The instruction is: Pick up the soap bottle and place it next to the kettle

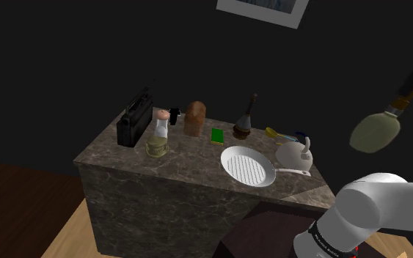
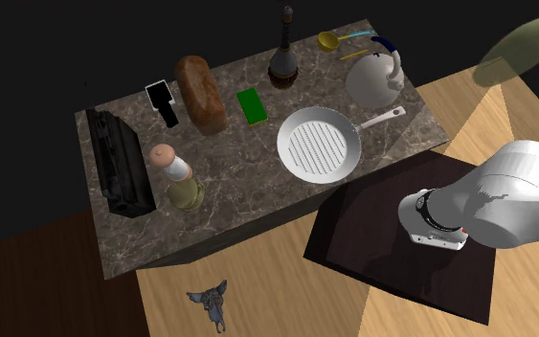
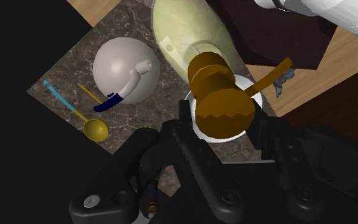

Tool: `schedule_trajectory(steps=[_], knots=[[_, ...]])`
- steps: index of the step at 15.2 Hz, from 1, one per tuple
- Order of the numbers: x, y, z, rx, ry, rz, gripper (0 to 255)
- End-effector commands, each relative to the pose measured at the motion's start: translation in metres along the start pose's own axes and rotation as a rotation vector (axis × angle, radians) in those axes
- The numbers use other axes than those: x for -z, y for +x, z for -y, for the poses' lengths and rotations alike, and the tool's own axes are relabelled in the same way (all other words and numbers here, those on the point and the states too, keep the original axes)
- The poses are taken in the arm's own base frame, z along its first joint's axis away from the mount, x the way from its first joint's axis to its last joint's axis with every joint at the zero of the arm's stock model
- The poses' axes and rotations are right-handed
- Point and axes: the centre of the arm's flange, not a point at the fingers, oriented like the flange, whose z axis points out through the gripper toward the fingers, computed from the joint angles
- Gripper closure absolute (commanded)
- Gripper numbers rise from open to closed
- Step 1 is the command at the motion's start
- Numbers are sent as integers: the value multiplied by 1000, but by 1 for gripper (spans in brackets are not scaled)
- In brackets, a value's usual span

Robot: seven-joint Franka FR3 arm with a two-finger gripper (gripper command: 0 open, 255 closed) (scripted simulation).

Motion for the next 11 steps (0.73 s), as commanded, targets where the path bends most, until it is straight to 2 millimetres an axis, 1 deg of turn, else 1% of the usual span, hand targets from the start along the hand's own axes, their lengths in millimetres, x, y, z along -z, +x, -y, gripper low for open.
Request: schedule_trajectory(steps=[1,11], knots=[[-11,-1,-1,0,0,0,255],[-63,-8,-4,0,0,0,255]])
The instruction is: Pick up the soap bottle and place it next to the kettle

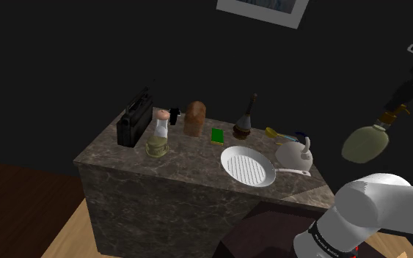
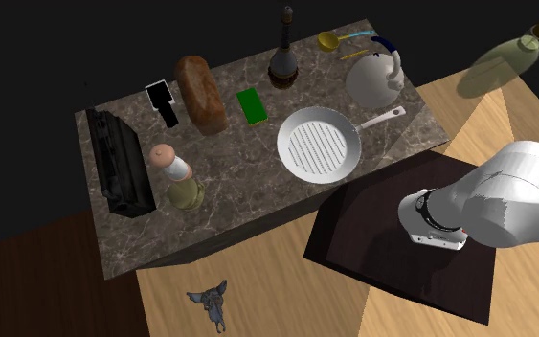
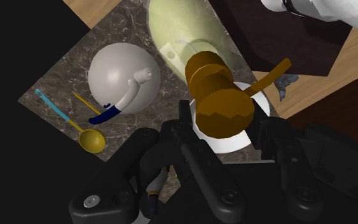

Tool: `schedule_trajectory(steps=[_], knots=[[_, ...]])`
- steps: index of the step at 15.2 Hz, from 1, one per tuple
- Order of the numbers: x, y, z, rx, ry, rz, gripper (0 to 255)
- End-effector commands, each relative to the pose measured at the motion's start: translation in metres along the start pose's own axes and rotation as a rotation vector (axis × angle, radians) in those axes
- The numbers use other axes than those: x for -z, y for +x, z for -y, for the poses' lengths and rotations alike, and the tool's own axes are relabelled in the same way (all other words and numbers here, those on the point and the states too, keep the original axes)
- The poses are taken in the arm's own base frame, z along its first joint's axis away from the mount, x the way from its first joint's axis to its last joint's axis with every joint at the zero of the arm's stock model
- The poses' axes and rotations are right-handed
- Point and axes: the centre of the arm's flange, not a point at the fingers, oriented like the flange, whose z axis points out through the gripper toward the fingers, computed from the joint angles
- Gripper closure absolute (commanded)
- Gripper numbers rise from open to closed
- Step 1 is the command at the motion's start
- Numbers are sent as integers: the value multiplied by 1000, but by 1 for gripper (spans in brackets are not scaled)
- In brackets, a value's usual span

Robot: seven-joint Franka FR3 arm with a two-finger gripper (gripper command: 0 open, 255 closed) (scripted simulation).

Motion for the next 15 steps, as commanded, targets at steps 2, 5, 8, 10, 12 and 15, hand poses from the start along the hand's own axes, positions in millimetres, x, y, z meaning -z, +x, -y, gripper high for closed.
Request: schedule_trajectory(steps=[2,5,8,10,12,15], knots=[[-16,-3,0,0,-1,0,255],[-32,-5,-1,0,-1,0,255],[-48,-7,-2,0,-1,0,255],[-58,-8,-2,0,-1,0,255],[-69,-9,-3,0,-1,0,255],[-84,-11,-4,0,-1,0,255]])
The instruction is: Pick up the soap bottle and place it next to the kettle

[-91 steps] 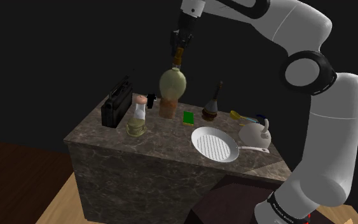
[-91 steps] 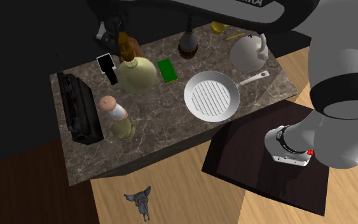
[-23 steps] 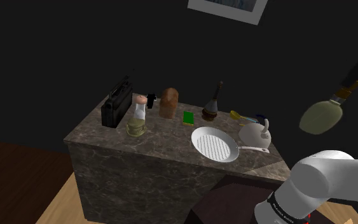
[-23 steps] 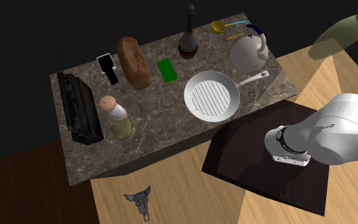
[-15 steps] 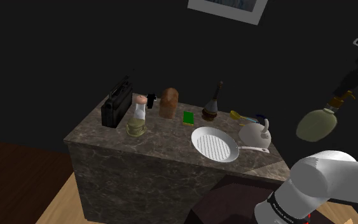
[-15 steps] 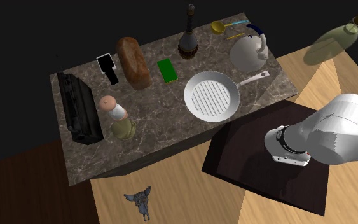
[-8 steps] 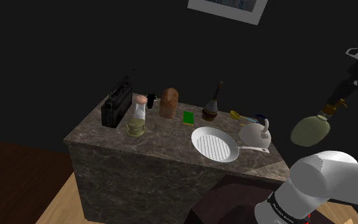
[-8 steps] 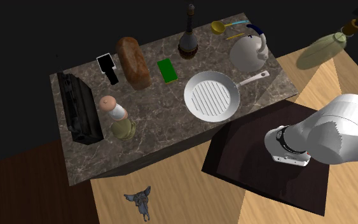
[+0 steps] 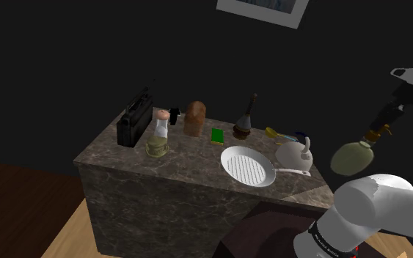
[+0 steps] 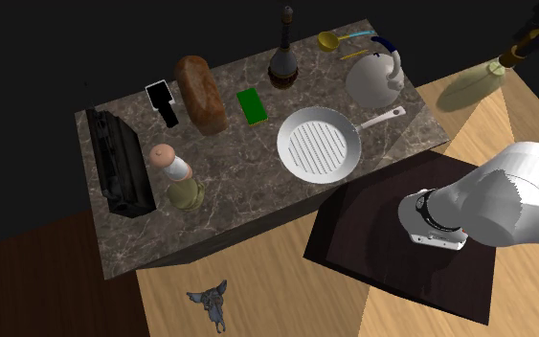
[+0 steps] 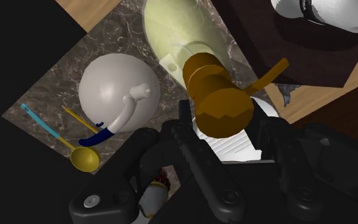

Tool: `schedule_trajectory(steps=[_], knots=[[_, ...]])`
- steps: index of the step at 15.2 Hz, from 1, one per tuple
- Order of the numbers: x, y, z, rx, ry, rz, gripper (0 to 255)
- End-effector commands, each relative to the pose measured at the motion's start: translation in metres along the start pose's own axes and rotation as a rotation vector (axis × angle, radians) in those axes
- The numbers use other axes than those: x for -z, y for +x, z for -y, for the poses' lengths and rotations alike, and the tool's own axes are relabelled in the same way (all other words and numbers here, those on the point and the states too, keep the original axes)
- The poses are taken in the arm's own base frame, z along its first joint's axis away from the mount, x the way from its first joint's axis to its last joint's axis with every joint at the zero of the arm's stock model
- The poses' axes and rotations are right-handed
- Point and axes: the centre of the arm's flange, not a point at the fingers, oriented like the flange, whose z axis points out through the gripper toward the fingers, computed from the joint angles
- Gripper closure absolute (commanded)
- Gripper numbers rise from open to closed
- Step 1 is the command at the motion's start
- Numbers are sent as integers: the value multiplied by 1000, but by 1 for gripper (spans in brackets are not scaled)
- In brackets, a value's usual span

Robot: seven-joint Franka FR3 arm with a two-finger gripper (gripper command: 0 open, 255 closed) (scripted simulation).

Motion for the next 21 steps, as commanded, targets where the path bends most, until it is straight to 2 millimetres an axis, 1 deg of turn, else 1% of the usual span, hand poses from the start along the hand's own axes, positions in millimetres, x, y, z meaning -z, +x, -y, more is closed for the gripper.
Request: schedule_trajectory(steps=[1,21], knots=[[-11,0,-1,0,-1,0,255],[-116,-14,-7,0,-1,0,255]])
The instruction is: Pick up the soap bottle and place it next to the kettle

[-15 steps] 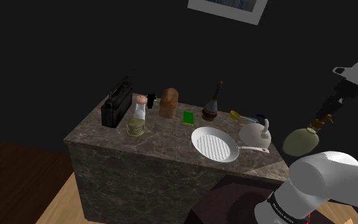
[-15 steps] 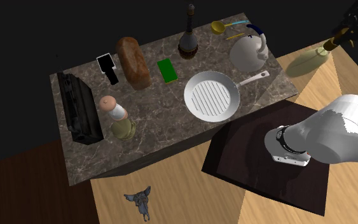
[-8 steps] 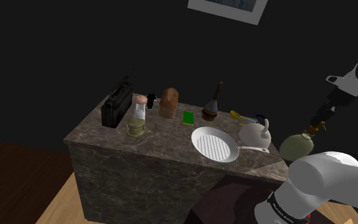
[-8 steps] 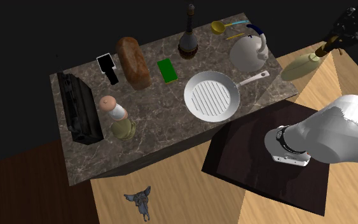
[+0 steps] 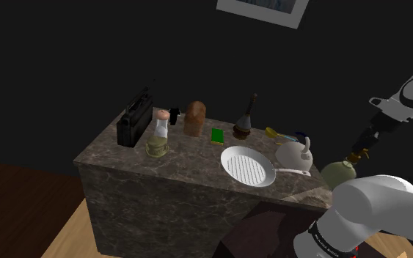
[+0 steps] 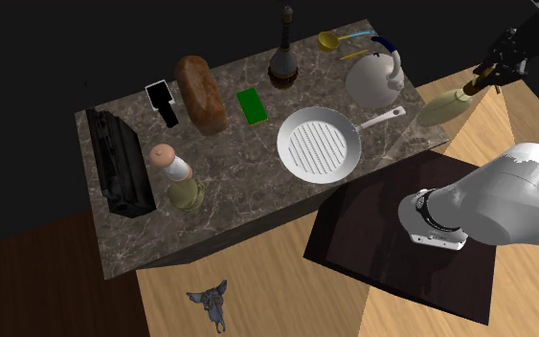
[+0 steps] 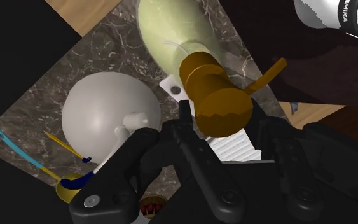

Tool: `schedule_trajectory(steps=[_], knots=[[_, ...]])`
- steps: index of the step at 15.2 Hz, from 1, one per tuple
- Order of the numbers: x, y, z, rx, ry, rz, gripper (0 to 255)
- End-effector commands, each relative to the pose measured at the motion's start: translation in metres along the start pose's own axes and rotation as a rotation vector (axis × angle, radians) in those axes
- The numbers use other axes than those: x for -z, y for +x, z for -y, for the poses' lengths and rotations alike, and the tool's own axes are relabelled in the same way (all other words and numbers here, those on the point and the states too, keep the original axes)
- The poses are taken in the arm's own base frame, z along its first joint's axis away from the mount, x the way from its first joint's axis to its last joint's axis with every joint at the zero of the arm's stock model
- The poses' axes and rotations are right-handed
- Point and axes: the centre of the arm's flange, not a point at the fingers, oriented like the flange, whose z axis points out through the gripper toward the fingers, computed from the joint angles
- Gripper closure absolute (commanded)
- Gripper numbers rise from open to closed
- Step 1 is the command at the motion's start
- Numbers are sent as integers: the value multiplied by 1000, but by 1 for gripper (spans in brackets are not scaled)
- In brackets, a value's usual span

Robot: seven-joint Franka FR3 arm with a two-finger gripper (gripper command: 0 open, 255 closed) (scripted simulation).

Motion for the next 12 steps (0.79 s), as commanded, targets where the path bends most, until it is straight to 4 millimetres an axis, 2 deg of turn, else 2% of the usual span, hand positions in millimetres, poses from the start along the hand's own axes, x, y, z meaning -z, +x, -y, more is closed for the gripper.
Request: schedule_trajectory(steps=[1,6,12], knots=[[-11,-1,-1,0,-1,0,255],[-41,-5,-2,0,-1,0,255],[-41,-5,-2,0,-1,0,255]])
